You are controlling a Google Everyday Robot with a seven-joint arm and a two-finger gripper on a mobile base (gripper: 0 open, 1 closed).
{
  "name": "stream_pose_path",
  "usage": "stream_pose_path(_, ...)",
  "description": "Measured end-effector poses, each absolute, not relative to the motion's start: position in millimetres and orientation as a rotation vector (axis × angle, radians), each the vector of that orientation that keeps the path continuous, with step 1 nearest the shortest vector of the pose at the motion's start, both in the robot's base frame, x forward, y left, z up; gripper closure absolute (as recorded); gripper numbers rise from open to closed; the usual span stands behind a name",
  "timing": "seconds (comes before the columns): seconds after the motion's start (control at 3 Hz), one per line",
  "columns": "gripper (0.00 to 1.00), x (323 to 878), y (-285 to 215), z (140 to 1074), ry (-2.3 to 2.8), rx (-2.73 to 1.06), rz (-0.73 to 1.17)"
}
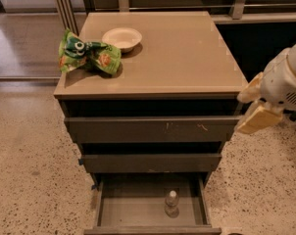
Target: Pick water bottle from bottom drawer and place on counter
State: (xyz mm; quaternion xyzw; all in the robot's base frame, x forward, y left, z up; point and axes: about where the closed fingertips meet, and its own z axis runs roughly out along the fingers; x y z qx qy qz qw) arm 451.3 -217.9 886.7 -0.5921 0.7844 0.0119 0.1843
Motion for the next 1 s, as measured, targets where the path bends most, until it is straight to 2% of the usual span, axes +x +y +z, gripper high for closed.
stream_pose_path(0.67, 0.93, 472.0, -217.2, 738.7, 2.213, -1.575, 0.275)
stream_pose_path(1.0, 1.00, 473.6, -217.4, 729.2, 2.216, -1.573, 0.285)
